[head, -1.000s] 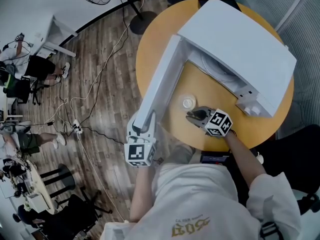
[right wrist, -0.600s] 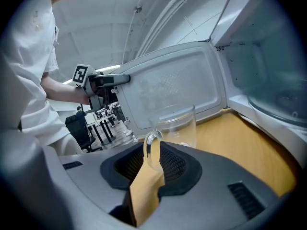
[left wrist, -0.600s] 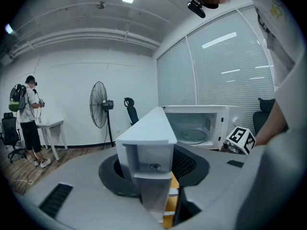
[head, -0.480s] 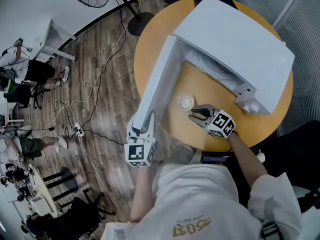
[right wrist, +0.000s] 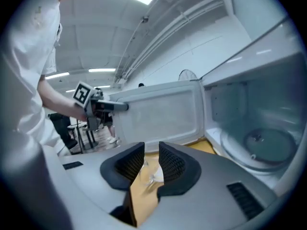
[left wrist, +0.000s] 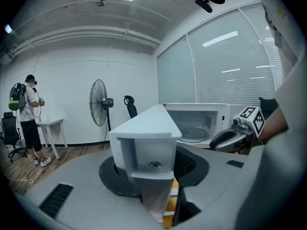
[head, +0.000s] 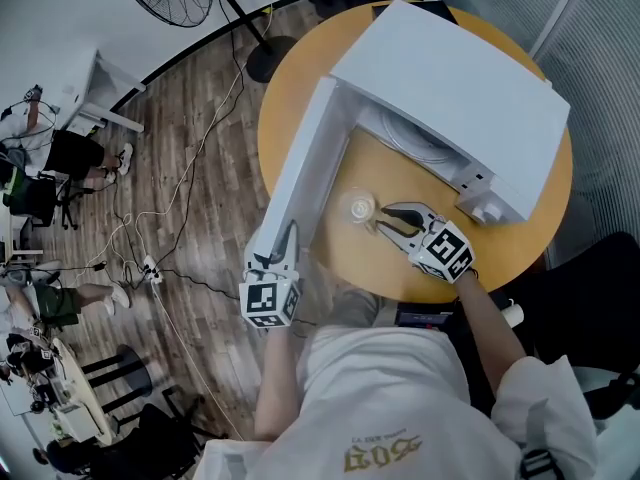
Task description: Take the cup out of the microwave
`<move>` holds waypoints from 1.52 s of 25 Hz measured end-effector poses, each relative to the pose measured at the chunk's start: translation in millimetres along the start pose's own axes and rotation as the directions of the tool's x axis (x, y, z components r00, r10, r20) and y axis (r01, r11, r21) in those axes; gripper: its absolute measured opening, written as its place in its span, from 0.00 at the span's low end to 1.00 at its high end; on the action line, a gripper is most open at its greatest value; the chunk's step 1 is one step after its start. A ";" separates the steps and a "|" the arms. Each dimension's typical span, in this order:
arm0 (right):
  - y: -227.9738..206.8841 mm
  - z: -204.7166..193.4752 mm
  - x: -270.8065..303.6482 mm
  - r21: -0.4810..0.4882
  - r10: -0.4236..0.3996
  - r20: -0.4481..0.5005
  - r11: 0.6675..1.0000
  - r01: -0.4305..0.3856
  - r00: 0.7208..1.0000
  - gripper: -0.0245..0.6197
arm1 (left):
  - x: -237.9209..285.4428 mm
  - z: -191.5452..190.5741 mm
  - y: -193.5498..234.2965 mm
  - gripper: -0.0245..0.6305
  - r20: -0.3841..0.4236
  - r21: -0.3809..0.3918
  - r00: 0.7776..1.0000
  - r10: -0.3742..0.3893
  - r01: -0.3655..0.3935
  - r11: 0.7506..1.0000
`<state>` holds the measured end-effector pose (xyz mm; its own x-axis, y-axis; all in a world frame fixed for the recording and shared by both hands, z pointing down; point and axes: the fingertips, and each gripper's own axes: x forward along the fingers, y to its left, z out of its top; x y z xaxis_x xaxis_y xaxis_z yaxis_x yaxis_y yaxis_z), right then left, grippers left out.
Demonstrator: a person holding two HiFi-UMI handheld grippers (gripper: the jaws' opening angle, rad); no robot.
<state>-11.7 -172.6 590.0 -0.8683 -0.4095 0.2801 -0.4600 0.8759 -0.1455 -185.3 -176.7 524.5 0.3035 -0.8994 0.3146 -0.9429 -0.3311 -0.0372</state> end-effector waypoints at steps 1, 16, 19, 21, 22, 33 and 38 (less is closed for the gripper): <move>-5.5 13.7 -4.5 0.007 -0.046 0.029 0.999 0.046 0.999 0.20 | -0.3 0.2 0.0 0.30 0.001 0.000 1.000 0.000 0.000 1.000; -30.8 93.0 -45.6 0.174 -0.441 0.107 0.891 0.420 0.891 0.06 | -0.2 0.2 0.1 0.30 0.010 0.004 1.000 0.005 -0.005 1.000; -27.8 93.4 -41.4 0.165 -0.453 0.094 0.885 0.435 0.886 0.06 | -0.2 0.7 1.9 0.30 0.010 0.002 1.000 0.002 -0.002 1.000; -25.7 92.1 -37.1 0.147 -0.457 0.083 0.884 0.443 0.885 0.06 | -0.8 0.1 3.3 0.30 0.009 0.002 1.000 0.003 -0.003 1.000; -25.1 91.2 -36.2 0.138 -0.459 0.079 0.884 0.447 0.885 0.06 | -0.7 -0.1 3.2 0.30 0.009 0.001 1.000 0.004 -0.004 1.000; -18.9 83.3 -33.6 0.115 -0.454 0.052 0.887 0.447 0.889 0.05 | -0.5 1.6 1.1 0.30 0.013 0.000 1.000 0.005 -0.005 1.000; -19.8 81.4 -33.8 0.116 -0.456 0.046 0.886 0.449 0.889 0.05 | -0.3 2.4 2.3 0.30 0.013 0.002 1.000 0.006 -0.006 1.000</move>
<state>11.7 -196.9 506.2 -0.5701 -0.7753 0.2718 -0.8190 0.5624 -0.1136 -187.2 -177.9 522.1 0.2996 -0.9051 0.3017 -0.9443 -0.3263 -0.0414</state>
